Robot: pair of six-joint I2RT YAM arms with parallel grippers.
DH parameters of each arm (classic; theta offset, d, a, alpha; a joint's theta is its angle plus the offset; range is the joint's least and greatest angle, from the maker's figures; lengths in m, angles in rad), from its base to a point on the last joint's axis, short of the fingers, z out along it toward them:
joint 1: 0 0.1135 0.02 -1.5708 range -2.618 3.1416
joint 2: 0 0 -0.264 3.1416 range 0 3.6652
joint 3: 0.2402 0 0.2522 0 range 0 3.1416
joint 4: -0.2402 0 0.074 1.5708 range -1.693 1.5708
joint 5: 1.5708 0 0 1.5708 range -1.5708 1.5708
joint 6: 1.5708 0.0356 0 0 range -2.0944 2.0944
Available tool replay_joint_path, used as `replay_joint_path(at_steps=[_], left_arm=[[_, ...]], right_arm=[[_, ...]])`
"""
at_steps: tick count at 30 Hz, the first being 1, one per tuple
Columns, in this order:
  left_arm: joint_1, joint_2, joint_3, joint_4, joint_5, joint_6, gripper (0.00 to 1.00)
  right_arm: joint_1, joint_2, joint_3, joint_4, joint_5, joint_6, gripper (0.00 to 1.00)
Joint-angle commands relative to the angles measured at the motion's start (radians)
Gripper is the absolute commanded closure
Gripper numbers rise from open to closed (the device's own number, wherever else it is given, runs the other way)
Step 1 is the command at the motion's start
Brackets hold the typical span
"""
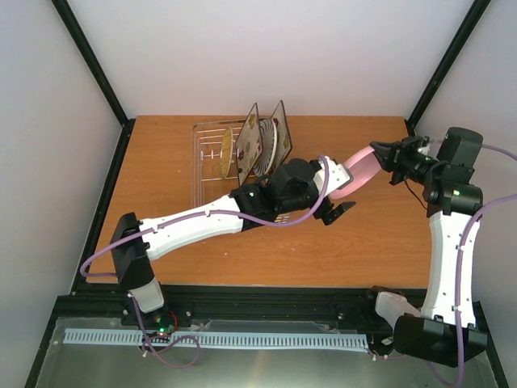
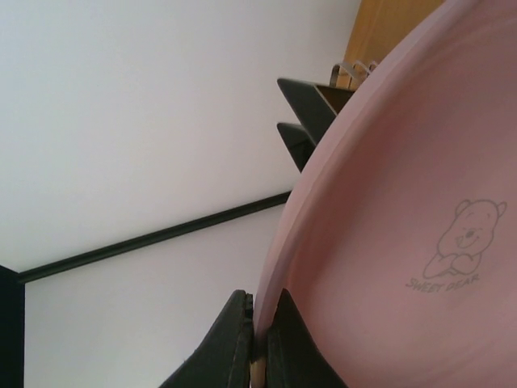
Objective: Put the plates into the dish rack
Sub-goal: Insert the plate into the dish rack.
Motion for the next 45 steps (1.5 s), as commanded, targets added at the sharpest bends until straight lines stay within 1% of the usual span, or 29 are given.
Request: replay_joint_path(at_steps=[1,6,8,9,10,11,13,16,17,18,19,20,21,22,23,24,26,28,31,35,38,39,42,43,45], left_arm=[[-0.006,0.037,0.061,0.071,-0.006,0.039,0.00],[-0.004,0.066,0.081,0.071,-0.053,0.047,0.00],[-0.002,0.074,0.081,0.075,-0.051,0.047,0.02],[-0.001,0.076,0.083,0.075,-0.052,0.049,0.08],[-0.001,0.078,0.084,0.074,-0.061,0.046,0.21],[-0.002,0.079,0.086,0.074,-0.074,0.043,0.38],[0.001,0.077,0.090,0.069,-0.104,0.040,0.59],[0.008,0.077,0.109,0.036,-0.149,0.028,0.78],[0.017,0.080,0.126,0.016,-0.158,0.019,0.87],[0.025,0.085,0.142,-0.018,-0.172,0.005,0.95],[0.036,0.088,0.157,-0.050,-0.175,-0.012,0.99],[0.045,0.089,0.167,-0.074,-0.174,-0.024,0.99],[0.054,0.085,0.174,-0.095,-0.187,-0.039,0.99],[0.062,0.080,0.183,-0.119,-0.199,-0.051,0.99],[0.074,0.075,0.190,-0.145,-0.211,-0.064,0.99],[0.086,0.069,0.197,-0.173,-0.236,-0.077,0.99],[0.111,0.045,0.206,-0.233,-0.275,-0.096,0.99],[0.140,0.014,0.210,-0.293,-0.321,-0.116,0.99],[0.188,-0.042,0.245,-0.409,-0.395,-0.158,0.99],[0.284,-0.104,0.331,-0.582,-0.473,-0.246,0.99],[0.398,-0.112,0.429,-0.738,-0.503,-0.303,0.99],[0.455,-0.115,0.461,-0.771,-0.502,-0.318,0.99],[0.583,-0.135,0.475,-0.816,-0.446,-0.343,0.99],[0.614,-0.146,0.471,-0.813,-0.396,-0.339,1.00],[0.646,-0.173,0.442,-0.789,-0.355,-0.333,0.99]], right_arm=[[0.010,-0.035,0.012,-0.041,-0.130,0.020,0.97],[0.010,-0.039,0.008,-0.040,-0.144,0.024,0.97],[0.010,-0.041,0.011,-0.037,-0.147,0.026,0.97],[0.010,-0.041,0.011,-0.038,-0.148,0.023,0.97],[0.010,-0.041,0.008,-0.038,-0.150,0.020,0.97],[0.010,-0.041,0.006,-0.041,-0.151,0.017,0.97],[0.010,-0.041,0.000,-0.044,-0.149,0.007,0.97],[0.010,-0.042,-0.014,-0.039,-0.141,-0.009,0.97],[0.009,-0.041,-0.018,-0.038,-0.138,-0.020,0.97],[0.010,-0.040,-0.019,-0.038,-0.134,-0.028,0.96],[0.010,-0.038,-0.023,-0.034,-0.129,-0.037,0.93],[0.009,-0.036,-0.025,-0.029,-0.124,-0.045,0.88],[0.010,-0.034,-0.029,-0.019,-0.121,-0.050,0.79],[0.010,-0.034,-0.034,-0.005,-0.117,-0.051,0.68],[0.010,-0.037,-0.037,0.010,-0.110,-0.052,0.54],[0.010,-0.039,-0.040,0.027,-0.104,-0.052,0.44],[0.010,-0.042,-0.042,0.064,-0.099,-0.047,0.32],[0.009,-0.049,-0.048,0.122,-0.100,-0.029,0.22],[0.010,-0.059,-0.065,0.220,-0.104,-0.008,0.11],[0.009,-0.055,-0.067,0.245,-0.112,-0.040,0.05],[0.007,-0.046,-0.072,0.219,-0.113,-0.091,0.04],[0.007,-0.045,-0.078,0.211,-0.114,-0.100,0.04],[0.007,-0.044,-0.108,0.221,-0.118,-0.106,0.04],[0.008,-0.043,-0.114,0.231,-0.119,-0.114,0.04],[0.009,-0.037,-0.111,0.235,-0.124,-0.145,0.04]])
